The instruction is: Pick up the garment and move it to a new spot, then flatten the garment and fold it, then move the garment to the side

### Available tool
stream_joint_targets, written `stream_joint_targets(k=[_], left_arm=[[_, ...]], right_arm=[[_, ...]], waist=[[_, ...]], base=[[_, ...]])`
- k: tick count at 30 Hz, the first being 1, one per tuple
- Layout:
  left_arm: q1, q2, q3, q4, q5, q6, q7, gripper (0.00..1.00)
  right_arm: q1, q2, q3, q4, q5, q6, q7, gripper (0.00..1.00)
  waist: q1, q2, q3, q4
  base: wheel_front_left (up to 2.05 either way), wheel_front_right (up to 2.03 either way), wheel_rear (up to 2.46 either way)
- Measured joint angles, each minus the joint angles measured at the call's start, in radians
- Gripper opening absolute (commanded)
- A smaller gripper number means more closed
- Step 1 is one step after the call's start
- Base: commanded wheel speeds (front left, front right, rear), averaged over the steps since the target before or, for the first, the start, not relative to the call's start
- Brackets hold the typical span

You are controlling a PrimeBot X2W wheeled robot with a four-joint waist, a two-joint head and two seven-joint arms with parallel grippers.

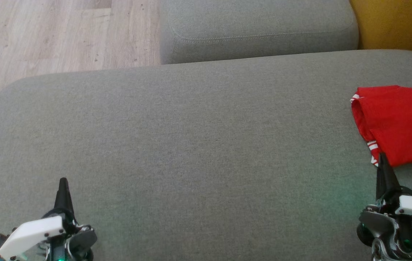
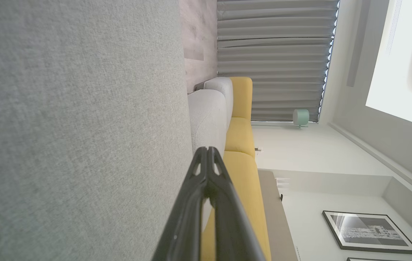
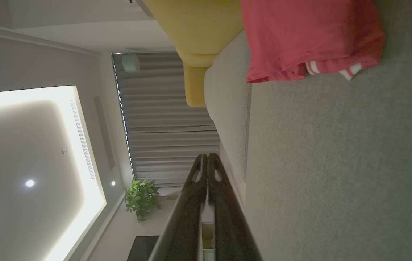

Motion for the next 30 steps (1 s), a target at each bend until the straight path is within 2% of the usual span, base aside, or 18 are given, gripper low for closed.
stream_joint_targets(k=[30], left_arm=[[-0.002,-0.007,0.014,0.000,0.002,0.000,0.009,0.00]], right_arm=[[0.000,0.001,-0.007,0.001,-0.001,0.000,0.009,0.00]], waist=[[0.0001,0.0000,0.000,0.000]], base=[[0.00,0.00,0.00]])
